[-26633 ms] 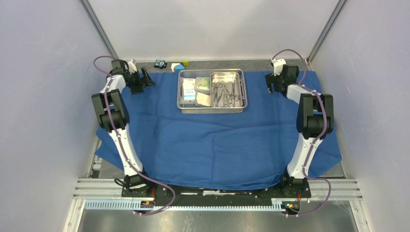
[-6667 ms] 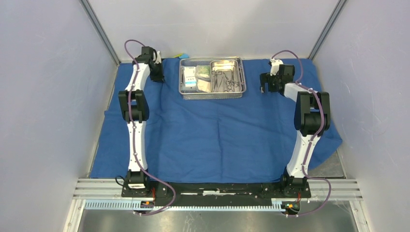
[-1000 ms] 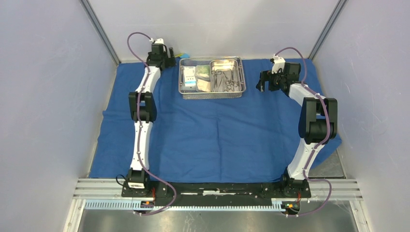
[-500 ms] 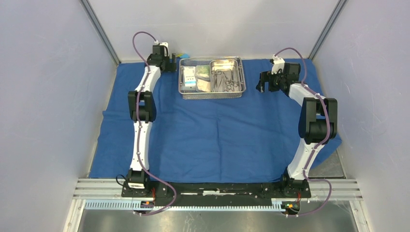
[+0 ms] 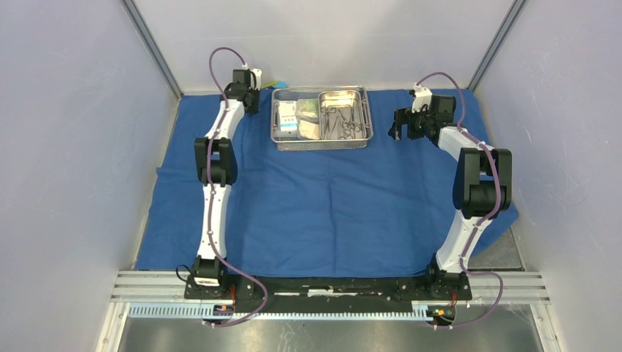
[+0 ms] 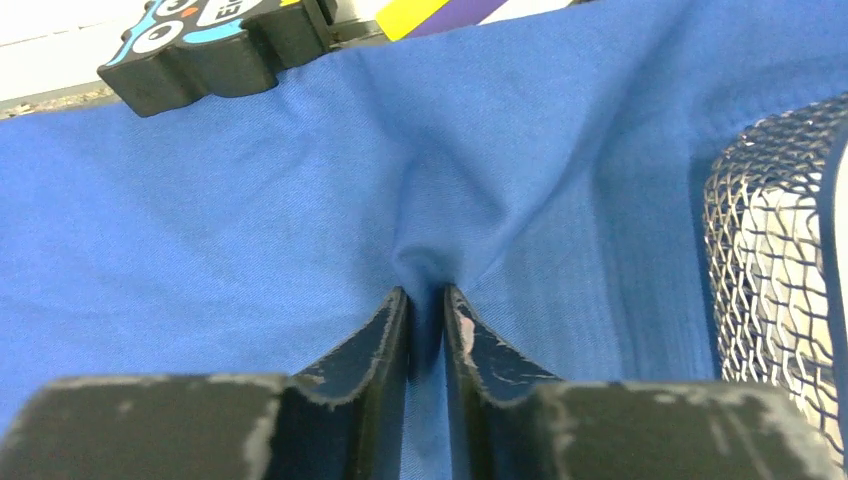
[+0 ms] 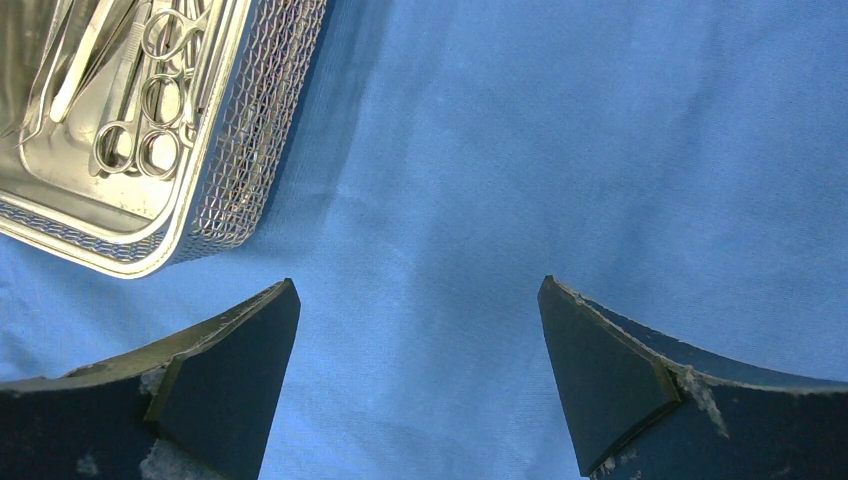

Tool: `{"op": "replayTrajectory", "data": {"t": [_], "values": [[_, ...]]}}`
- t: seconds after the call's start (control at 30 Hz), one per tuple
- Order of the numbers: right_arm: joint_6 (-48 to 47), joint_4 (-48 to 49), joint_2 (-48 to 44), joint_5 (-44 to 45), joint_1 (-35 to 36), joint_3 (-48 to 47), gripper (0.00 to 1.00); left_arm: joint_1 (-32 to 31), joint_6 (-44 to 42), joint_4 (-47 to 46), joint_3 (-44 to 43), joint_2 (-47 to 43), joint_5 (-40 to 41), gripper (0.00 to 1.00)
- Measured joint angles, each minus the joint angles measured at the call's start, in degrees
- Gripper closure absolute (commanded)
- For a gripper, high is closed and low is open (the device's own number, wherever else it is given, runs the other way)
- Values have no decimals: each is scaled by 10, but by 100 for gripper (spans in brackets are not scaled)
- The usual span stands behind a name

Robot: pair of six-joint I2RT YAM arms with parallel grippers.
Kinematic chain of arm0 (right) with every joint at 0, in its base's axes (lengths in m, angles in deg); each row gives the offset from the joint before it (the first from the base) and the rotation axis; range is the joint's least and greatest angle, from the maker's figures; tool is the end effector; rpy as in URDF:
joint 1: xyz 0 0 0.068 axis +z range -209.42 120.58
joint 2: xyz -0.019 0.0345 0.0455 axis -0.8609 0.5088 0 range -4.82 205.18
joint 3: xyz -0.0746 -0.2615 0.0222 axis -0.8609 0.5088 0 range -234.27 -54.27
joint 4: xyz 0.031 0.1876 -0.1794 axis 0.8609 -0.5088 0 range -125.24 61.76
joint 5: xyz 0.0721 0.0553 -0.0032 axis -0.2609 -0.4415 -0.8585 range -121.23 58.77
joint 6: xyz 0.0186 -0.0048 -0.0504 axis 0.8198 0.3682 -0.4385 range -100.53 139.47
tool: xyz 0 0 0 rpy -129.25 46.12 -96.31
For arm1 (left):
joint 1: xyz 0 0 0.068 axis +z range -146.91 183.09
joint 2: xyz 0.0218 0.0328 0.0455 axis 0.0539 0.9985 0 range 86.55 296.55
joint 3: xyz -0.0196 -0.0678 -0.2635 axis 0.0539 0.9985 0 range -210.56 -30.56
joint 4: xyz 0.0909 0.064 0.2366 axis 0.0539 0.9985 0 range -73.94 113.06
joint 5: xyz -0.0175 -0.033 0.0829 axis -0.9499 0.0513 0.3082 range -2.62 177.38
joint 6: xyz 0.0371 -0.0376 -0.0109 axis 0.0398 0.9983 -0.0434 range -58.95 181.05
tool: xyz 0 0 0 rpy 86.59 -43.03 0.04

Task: Open and lay out the surgical kit
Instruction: Smooth out the surgical kit at the center of the board.

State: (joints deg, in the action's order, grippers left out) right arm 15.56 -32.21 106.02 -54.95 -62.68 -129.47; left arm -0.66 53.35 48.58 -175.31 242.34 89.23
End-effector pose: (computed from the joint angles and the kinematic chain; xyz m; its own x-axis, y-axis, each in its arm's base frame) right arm 0.4302 -0.0103 0.1982 -0.6176 -0.0273 -0.7860 -0.3001 0.9320 0.2034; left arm 0.5909 -0.0374 0.1581 -0.6758 0.1785 -0.7151 0.1337 0.9838 0.1191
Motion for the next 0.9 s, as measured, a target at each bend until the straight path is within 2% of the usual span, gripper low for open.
{"op": "replayTrajectory", "data": {"t": [0.1, 0.3, 0.33, 0.43, 0.53, 0.6, 0.77, 0.9], "values": [[0, 0, 0, 0, 0, 0, 2, 0, -5, -2, 11, -6, -5, 97], [0, 0, 0, 0, 0, 0, 2, 0, -5, -16, 42, -22, -9, 97], [0, 0, 0, 0, 0, 0, 2, 0, -5, -17, 44, -23, -9, 92], [-1, 0, 0, 0, 0, 0, 2, 0, -6, -18, 50, -27, -8, 48], [-4, 0, 0, 0, 0, 0, 2, 0, -13, -15, 56, -33, 0, 23], [-6, -1, 0, 0, 0, 0, 2, 2, -15, -14, 58, -35, 7, 13], [-10, -4, 0, 15, 0, 0, 2, 9, -11, -12, 59, -37, 14, 0], [-11, -3, 1, 36, -2, 0, 2, 24, 6, 1, 65, -44, 1, 0]]}}
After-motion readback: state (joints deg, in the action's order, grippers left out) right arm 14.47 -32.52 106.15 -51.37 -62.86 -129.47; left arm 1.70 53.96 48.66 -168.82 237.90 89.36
